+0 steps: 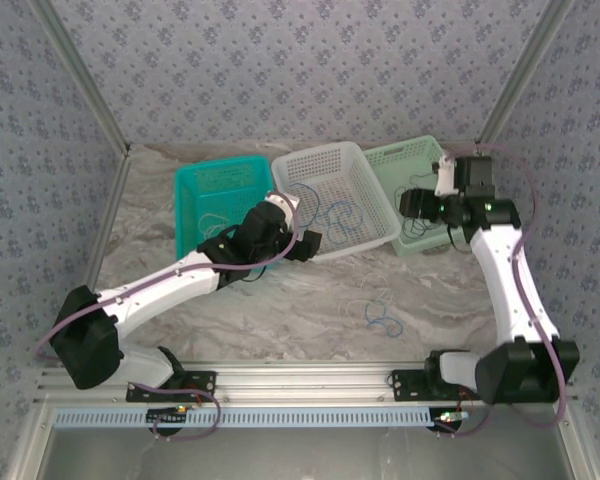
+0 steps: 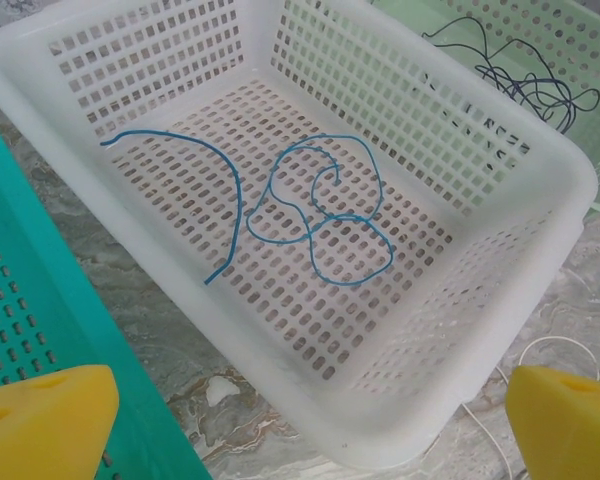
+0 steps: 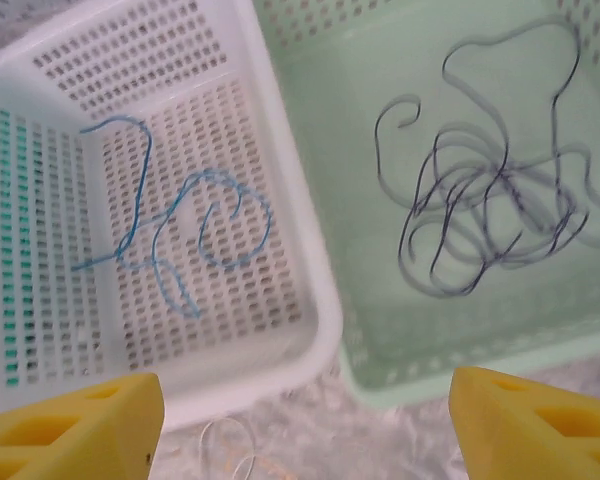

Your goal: Untangle the cables

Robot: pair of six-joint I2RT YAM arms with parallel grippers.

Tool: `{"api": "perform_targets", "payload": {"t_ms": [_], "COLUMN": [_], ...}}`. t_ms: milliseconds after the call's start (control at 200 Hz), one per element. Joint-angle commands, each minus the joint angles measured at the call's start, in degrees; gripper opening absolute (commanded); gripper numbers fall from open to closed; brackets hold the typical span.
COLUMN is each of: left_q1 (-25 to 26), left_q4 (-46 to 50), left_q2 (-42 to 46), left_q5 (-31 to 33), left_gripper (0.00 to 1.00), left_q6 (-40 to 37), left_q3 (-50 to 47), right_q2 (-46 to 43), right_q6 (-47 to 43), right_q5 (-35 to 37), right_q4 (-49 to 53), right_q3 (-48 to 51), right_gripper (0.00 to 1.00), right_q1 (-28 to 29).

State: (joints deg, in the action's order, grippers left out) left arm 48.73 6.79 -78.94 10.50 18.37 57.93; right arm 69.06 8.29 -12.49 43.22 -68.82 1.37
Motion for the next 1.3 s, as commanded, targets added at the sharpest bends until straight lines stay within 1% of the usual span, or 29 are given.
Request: {"api": "perform_targets", "payload": {"t_ms": [0, 85, 170, 245, 295, 375, 415, 475, 565, 640, 790, 859, 934, 1049, 1294], "left_q1": [-0.4, -0.5, -0.6, -0.5, -0.5, -0.6, -0.6, -0.7, -0.8, -0.8, -0.9, -0.9, -1.0, -1.0, -1.0], "left_q4": [-2.9, -3.0, -3.4, -3.4, -3.4, -3.4, -3.4, -3.4, -3.3, -3.2, -3.4, -3.4, -3.5, -3.5, -3.4], "left_q2": [2.1, 1.9, 1.9, 2.0, 2.1, 2.2, 2.3, 2.3, 2.6, 2.9, 3.4, 3.5, 3.6, 3.8, 4.8], "left_q5": [-0.6, -0.9, -1.3, -1.4, -1.2, -1.1, -1.1, -1.1, -1.1, -1.0, -0.9, -0.9, -0.9, -1.1, -1.1], "left_gripper": [1.0, 1.0, 0.99, 0.99, 0.99, 0.99, 0.99, 0.99, 1.0, 0.99, 0.99, 0.99, 0.99, 0.99, 0.99], "left_q6": [1.1, 1.7, 2.1, 2.2, 2.2, 2.1, 2.1, 1.9, 1.8, 1.8, 2.0, 2.1, 2.2, 2.2, 2.4], "left_q3": [-0.6, -0.8, -1.1, -1.2, -1.5, -1.6, -1.6, -1.6, -1.6, -1.8, -2.5, -2.5, -2.5, -2.5, -3.1], "right_q2": [-5.5, -8.9, -10.1, -12.0, -13.9, -16.6, -17.3, -16.9, -14.9, -13.6, -13.9, -12.9, -11.1, -7.9, -2.6], "right_q6": [4.7, 6.4, 7.7, 9.1, 11.2, 14.8, 16.6, 18.8, 21.8, 24.9, 29.7, 31.0, 31.3, 31.3, 30.5], "right_q5": [-3.0, -3.3, -3.5, -2.8, -1.6, -0.5, 2.0, 4.4, 4.6, 7.4, 9.7, 10.9, 11.1, 13.4, 16.7], "right_q4": [4.1, 5.8, 10.2, 12.7, 13.2, 13.9, 14.5, 15.4, 16.5, 17.5, 15.2, 14.5, 12.9, 11.3, 8.9], "right_q3": [7.5, 11.8, 14.3, 16.5, 18.3, 20.7, 20.9, 20.4, 21.5, 23.6, 27.1, 27.8, 28.9, 30.1, 31.4], "right_gripper": [0.76, 0.73, 0.68, 0.63, 0.6, 0.57, 0.55, 0.55, 0.55, 0.55, 0.55, 0.55, 0.55, 0.55, 0.49], "right_q1": [2.5, 4.6, 7.3, 11.6, 15.6, 20.7, 23.8, 28.0, 31.2, 33.9, 39.4, 40.3, 41.1, 42.3, 43.4]}}
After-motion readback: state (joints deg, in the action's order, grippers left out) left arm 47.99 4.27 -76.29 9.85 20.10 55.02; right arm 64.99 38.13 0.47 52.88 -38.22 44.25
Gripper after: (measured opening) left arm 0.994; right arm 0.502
